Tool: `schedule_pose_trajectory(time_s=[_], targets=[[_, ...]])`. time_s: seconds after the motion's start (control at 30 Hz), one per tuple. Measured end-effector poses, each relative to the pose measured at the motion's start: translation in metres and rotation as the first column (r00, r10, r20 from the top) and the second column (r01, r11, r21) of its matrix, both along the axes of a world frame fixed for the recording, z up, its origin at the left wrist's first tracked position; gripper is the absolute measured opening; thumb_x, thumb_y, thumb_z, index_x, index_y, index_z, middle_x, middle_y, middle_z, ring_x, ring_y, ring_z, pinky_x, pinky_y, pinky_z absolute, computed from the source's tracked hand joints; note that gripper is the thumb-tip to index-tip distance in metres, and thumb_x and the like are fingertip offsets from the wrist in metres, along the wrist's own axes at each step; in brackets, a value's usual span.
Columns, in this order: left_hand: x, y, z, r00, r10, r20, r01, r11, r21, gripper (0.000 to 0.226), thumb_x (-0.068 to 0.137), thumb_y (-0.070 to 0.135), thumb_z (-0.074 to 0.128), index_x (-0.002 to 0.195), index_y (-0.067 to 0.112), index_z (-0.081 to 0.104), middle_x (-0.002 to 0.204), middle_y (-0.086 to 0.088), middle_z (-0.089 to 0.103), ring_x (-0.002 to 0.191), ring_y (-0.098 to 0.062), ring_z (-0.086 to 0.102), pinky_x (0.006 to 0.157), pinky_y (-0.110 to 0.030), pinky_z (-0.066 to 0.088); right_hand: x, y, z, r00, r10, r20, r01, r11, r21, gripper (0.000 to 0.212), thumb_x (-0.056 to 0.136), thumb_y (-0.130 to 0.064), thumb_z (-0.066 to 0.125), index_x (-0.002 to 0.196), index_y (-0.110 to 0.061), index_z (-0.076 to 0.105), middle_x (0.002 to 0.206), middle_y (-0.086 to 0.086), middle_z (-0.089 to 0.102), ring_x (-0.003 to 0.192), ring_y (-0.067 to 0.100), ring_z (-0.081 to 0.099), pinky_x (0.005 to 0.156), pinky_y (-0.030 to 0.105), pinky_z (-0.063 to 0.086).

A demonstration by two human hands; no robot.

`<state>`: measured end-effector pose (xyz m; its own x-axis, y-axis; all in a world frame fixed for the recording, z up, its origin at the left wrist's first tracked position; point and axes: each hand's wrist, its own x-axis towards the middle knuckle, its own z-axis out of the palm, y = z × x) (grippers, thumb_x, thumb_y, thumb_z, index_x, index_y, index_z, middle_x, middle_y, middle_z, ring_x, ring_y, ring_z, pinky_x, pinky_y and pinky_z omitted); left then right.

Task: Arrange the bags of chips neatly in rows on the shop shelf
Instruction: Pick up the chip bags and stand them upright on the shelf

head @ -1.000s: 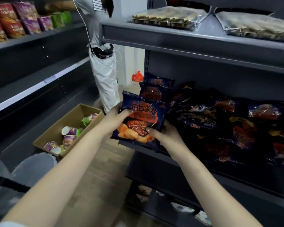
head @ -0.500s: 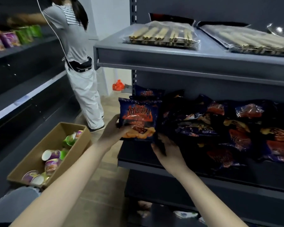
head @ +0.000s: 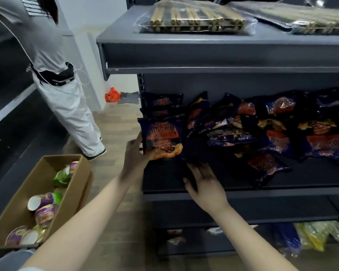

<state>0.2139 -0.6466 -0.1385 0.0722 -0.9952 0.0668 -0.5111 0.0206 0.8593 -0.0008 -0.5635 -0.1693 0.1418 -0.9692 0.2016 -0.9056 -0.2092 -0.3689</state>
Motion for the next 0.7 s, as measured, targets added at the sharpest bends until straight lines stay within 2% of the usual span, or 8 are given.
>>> schedule_pose_trajectory(time_s=[0.07,0.17,0.23,0.3,0.37,0.43,0.6,0.7], targets=[[-0.001,0.000,0.004,0.999,-0.028,0.015,0.028,1.000,0.004,0.093,0.058,0.061,0.057,0.143,0.037,0.028,0.111,-0.003,0.040,0.110,-0.017,0.044,0.091,-0.027,0.040,0.002,-0.001,0.000,0.999,-0.021,0.024,0.021,1.000,0.001,0.056,0.089,-0.048,0.037,0.130,-0.013,0.053,0.126,0.011,0.061,0.125,0.035,0.049,0.090,0.040,0.051],[-0.005,-0.001,0.004,0.999,0.003,0.040,-0.003,1.000,0.000,0.100,0.058,0.063,0.061,0.145,0.031,0.025,0.120,-0.007,0.039,0.118,-0.026,0.043,0.100,-0.038,0.040,0.003,0.000,-0.002,0.999,-0.041,0.034,0.042,0.999,-0.012,0.058,0.089,-0.049,0.036,0.131,-0.013,0.053,0.126,0.011,0.060,0.127,0.035,0.048,0.091,0.041,0.051],[-0.010,0.004,0.006,0.994,0.098,0.046,-0.093,0.990,-0.106,0.102,0.060,0.060,0.060,0.146,0.021,0.023,0.132,-0.013,0.036,0.126,-0.029,0.037,0.106,-0.046,0.034,0.001,0.000,0.000,0.998,-0.028,0.049,0.027,1.000,0.008,0.062,0.089,-0.051,0.031,0.136,-0.014,0.048,0.134,0.010,0.054,0.133,0.033,0.039,0.101,0.039,0.042],[-0.022,0.012,0.011,0.991,0.129,0.039,-0.112,0.950,-0.292,0.089,0.068,0.045,0.065,0.144,0.014,0.028,0.136,-0.014,0.034,0.129,-0.026,0.031,0.110,-0.040,0.028,-0.001,0.000,0.004,0.992,0.007,0.129,-0.010,1.000,0.024,0.062,0.089,-0.050,0.028,0.138,-0.015,0.044,0.140,0.009,0.047,0.136,0.031,0.034,0.110,0.040,0.035],[-0.041,0.015,0.025,0.995,0.063,0.072,-0.025,0.896,-0.444,0.079,0.072,0.034,0.068,0.140,0.013,0.033,0.135,-0.012,0.035,0.130,-0.023,0.029,0.108,-0.028,0.025,-0.004,0.005,0.009,0.972,0.018,0.234,-0.018,1.000,-0.004,0.056,0.092,-0.044,0.033,0.139,-0.016,0.041,0.142,0.008,0.041,0.134,0.029,0.035,0.109,0.042,0.036],[-0.064,0.013,0.041,0.987,-0.039,0.157,0.119,0.835,-0.537,0.071,0.073,0.027,0.073,0.135,0.013,0.039,0.133,-0.009,0.037,0.128,-0.018,0.030,0.106,-0.027,0.027,-0.008,0.012,0.011,0.959,0.033,0.281,-0.010,0.996,-0.083,0.050,0.093,-0.037,0.039,0.138,-0.016,0.041,0.145,0.007,0.037,0.136,0.026,0.033,0.113,0.042,0.030],[-0.126,0.001,0.053,0.843,-0.281,0.458,0.501,0.718,-0.482,0.055,0.075,0.025,0.072,0.126,0.018,0.052,0.129,-0.005,0.044,0.120,-0.019,0.039,0.102,-0.033,0.037,-0.044,0.009,0.026,0.970,0.029,0.240,0.056,0.939,-0.340,0.035,0.092,-0.020,0.048,0.123,-0.008,0.055,0.141,0.010,0.041,0.135,0.024,0.036,0.115,0.049,0.023],[-0.164,-0.001,0.050,0.766,-0.337,0.548,0.609,0.653,-0.450,0.047,0.075,0.021,0.071,0.120,0.017,0.058,0.125,-0.003,0.052,0.115,-0.022,0.048,0.096,-0.038,0.043,-0.083,0.004,0.041,0.968,-0.060,0.242,0.157,0.901,-0.405,0.026,0.089,-0.018,0.047,0.110,-0.007,0.059,0.137,0.013,0.045,0.134,0.029,0.038,0.110,0.056,0.027]])
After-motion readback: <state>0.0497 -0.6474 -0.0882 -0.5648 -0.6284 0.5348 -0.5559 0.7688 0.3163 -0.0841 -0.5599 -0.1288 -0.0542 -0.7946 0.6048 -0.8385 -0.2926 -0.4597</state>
